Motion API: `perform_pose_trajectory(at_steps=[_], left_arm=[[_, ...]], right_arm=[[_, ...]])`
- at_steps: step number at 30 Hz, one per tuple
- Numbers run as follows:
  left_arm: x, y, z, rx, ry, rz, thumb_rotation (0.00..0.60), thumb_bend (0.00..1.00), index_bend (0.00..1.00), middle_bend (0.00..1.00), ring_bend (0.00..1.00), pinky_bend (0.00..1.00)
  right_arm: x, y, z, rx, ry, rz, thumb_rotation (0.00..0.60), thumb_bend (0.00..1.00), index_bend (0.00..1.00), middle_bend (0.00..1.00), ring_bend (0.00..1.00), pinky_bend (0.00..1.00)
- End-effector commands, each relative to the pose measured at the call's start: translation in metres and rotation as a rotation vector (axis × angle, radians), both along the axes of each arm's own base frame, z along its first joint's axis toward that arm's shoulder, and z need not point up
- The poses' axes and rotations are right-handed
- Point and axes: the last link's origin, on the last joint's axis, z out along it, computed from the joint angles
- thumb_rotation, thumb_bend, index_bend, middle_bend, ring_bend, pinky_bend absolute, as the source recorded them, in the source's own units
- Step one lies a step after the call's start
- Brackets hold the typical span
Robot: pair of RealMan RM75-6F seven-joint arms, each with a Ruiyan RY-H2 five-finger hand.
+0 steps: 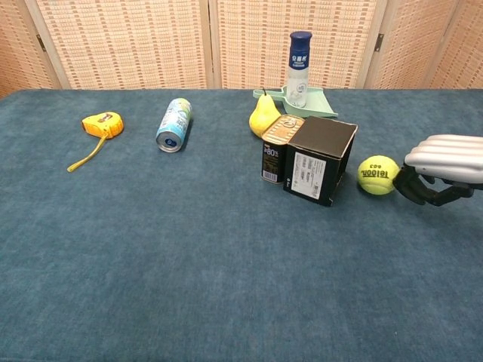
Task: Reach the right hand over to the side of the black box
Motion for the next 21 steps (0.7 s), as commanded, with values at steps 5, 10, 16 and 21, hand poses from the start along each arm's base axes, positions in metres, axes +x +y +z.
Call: perform_pose_trajectory(at_steps=[5, 10, 16, 21], left_arm=[[0.0, 0.001, 0.0, 0.0, -0.002, 0.002, 0.6, 0.4, 0.11, 0.08, 0.12, 0.38], [0.0, 0.001, 0.001, 0.0, -0.003, 0.004, 0.6, 0.4, 0.11, 0.08, 0.12, 0.38], [0.0, 0.001, 0.0, -0.002, -0.003, 0.003, 0.6, 0.4, 0.11, 0.08, 0.12, 0.38], [0.0, 0.0, 0.001, 0.001, -0.006, 0.003, 0.6, 0.4, 0.11, 0.08, 0.12, 0.38]], right_arm=[[0.009, -0.005, -0.01, 0.01, -0.045, 0.001, 0.6, 0.74, 0.73, 0.72, 0.41, 0.54], [0.012, -0.009, -0.01, -0.019, -0.078, 0.009, 0.6, 0.54, 0.68, 0.62, 0.36, 0.54], [0.015, -0.013, -0.01, -0.049, -0.106, 0.006, 0.6, 0.48, 0.61, 0.53, 0.31, 0.54], [0.014, -0.016, -0.01, -0.084, -0.081, 0.014, 0.6, 0.43, 0.56, 0.51, 0.28, 0.53]])
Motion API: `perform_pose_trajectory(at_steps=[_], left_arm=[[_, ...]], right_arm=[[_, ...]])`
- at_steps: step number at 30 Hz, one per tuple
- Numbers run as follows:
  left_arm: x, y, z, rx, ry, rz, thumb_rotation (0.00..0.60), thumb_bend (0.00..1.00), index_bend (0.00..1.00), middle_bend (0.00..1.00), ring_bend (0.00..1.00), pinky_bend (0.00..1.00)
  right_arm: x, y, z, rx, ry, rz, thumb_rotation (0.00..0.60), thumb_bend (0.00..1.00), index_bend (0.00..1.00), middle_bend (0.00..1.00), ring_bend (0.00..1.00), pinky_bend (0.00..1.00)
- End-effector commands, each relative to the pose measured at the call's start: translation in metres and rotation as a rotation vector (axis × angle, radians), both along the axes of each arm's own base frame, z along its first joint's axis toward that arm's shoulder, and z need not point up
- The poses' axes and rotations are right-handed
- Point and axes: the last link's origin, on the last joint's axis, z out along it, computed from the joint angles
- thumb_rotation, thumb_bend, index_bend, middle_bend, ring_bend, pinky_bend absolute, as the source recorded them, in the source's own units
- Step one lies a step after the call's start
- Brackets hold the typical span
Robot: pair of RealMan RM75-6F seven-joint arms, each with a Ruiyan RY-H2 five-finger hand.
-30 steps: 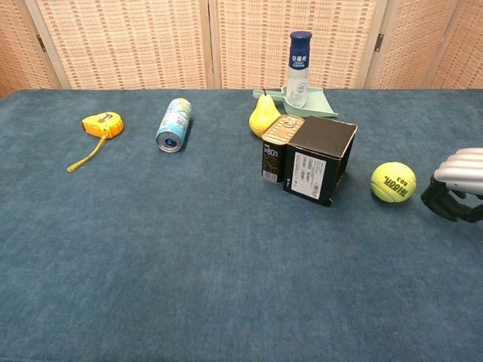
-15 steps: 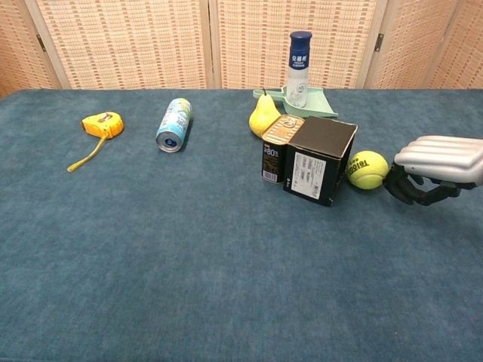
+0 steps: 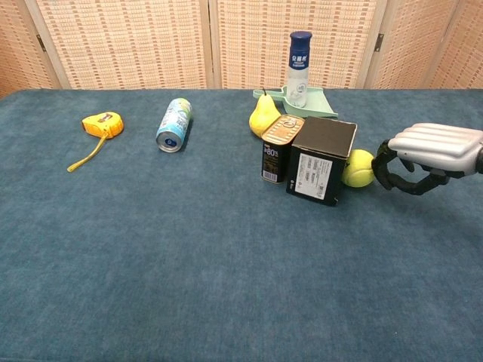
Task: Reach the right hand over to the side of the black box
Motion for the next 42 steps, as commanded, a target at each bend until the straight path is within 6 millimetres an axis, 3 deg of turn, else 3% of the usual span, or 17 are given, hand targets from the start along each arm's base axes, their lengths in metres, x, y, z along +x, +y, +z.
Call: perform_pose_trajectory(at_steps=[1, 6, 11, 21, 26, 32, 42], left_arm=[[0.0, 0.0, 0.0, 0.0, 0.0, -0.002, 0.6, 0.4, 0.11, 0.08, 0.12, 0.38], [0.0, -0.001, 0.0, 0.0, -0.001, -0.006, 0.6, 0.4, 0.11, 0.08, 0.12, 0.38], [0.0, 0.0, 0.002, 0.005, -0.005, -0.006, 0.6, 0.4, 0.11, 0.08, 0.12, 0.38], [0.001, 0.0, 0.001, 0.003, -0.003, -0.006, 0.6, 0.4, 0.11, 0.08, 0.12, 0.38], [0.002, -0.001, 0.001, 0.002, -0.004, -0.011, 0.6, 0.4, 0.11, 0.08, 0.12, 0.38], [0.002, -0.001, 0.001, 0.002, -0.007, -0.011, 0.6, 0.4, 0.11, 0.08, 0.12, 0.38], [0.003, -0.002, 0.001, 0.001, -0.009, -0.015, 0.6, 0.4, 0.11, 0.08, 0.12, 0.38]], right_arm=[[-0.001, -0.002, 0.0, -0.025, 0.021, 0.003, 0.6, 0.41, 0.55, 0.51, 0.28, 0.52], [-0.001, -0.004, -0.005, -0.03, 0.049, -0.006, 0.6, 0.32, 0.45, 0.45, 0.24, 0.44], [0.002, 0.0, -0.009, 0.009, 0.013, -0.026, 0.6, 0.26, 0.37, 0.32, 0.17, 0.35], [0.01, 0.008, -0.008, 0.064, -0.087, -0.029, 0.6, 0.25, 0.31, 0.16, 0.03, 0.26], [0.008, 0.01, -0.009, 0.1, -0.108, -0.069, 0.6, 0.25, 0.21, 0.09, 0.0, 0.21], [0.008, 0.012, -0.007, 0.108, -0.123, -0.079, 0.6, 0.24, 0.1, 0.06, 0.0, 0.2], [0.002, 0.013, 0.0, 0.088, -0.104, -0.089, 0.6, 0.25, 0.1, 0.07, 0.0, 0.2]])
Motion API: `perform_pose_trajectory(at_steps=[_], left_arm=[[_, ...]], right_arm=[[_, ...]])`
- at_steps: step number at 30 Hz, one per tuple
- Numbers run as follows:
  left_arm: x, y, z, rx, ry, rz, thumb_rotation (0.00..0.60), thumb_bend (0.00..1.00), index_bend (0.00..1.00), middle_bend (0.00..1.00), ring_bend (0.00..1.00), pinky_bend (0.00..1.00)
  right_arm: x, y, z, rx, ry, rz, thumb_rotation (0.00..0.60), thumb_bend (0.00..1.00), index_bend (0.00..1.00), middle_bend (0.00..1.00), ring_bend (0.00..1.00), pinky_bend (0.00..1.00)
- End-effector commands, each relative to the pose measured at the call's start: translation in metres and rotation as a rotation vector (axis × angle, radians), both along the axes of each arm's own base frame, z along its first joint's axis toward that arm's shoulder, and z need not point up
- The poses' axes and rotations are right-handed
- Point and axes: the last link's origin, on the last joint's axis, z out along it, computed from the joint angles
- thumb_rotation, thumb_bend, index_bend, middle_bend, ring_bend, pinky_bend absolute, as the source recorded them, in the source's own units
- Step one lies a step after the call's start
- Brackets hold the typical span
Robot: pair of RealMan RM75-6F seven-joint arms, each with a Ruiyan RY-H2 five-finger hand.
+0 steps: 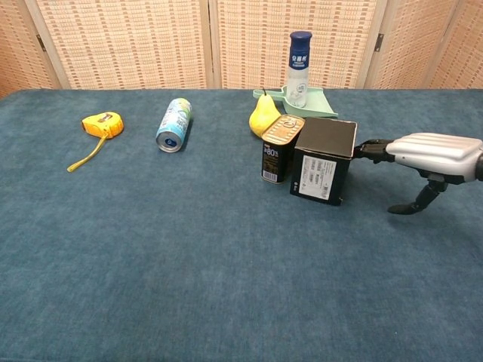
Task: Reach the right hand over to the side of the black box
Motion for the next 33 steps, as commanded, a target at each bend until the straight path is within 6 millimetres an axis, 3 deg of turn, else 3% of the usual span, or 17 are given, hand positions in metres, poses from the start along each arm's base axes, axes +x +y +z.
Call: perform_pose_trajectory(at_steps=[1, 11, 16, 20, 27, 33], left_arm=[[0.0, 0.0, 0.0, -0.002, 0.001, -0.002, 0.6, 0.4, 0.11, 0.08, 0.12, 0.38], [0.002, -0.002, -0.001, -0.01, -0.003, -0.011, 0.6, 0.4, 0.11, 0.08, 0.12, 0.38], [0.003, -0.003, -0.001, -0.015, -0.005, -0.017, 0.6, 0.4, 0.11, 0.08, 0.12, 0.38], [0.002, -0.003, -0.001, -0.014, -0.006, -0.017, 0.6, 0.4, 0.11, 0.08, 0.12, 0.38], [0.002, -0.002, -0.001, -0.012, 0.0, -0.015, 0.6, 0.4, 0.11, 0.08, 0.12, 0.38], [0.003, 0.0, -0.002, -0.012, 0.0, -0.015, 0.6, 0.4, 0.11, 0.08, 0.12, 0.38]], right_arm=[[-0.004, 0.001, 0.004, -0.011, 0.011, -0.006, 0.6, 0.25, 0.1, 0.07, 0.0, 0.2], [-0.03, 0.022, 0.053, -0.155, 0.034, -0.061, 0.6, 0.25, 0.1, 0.12, 0.0, 0.2], [-0.04, 0.037, 0.092, -0.385, 0.026, -0.122, 0.6, 0.25, 0.15, 0.2, 0.0, 0.2], [-0.049, 0.051, 0.118, -0.603, 0.048, -0.237, 0.6, 0.22, 0.15, 0.17, 0.0, 0.2], [-0.051, 0.063, 0.14, -0.777, 0.029, -0.326, 0.6, 0.18, 0.1, 0.06, 0.0, 0.2], [-0.048, 0.066, 0.142, -0.802, 0.023, -0.331, 0.6, 0.18, 0.06, 0.02, 0.0, 0.2]])
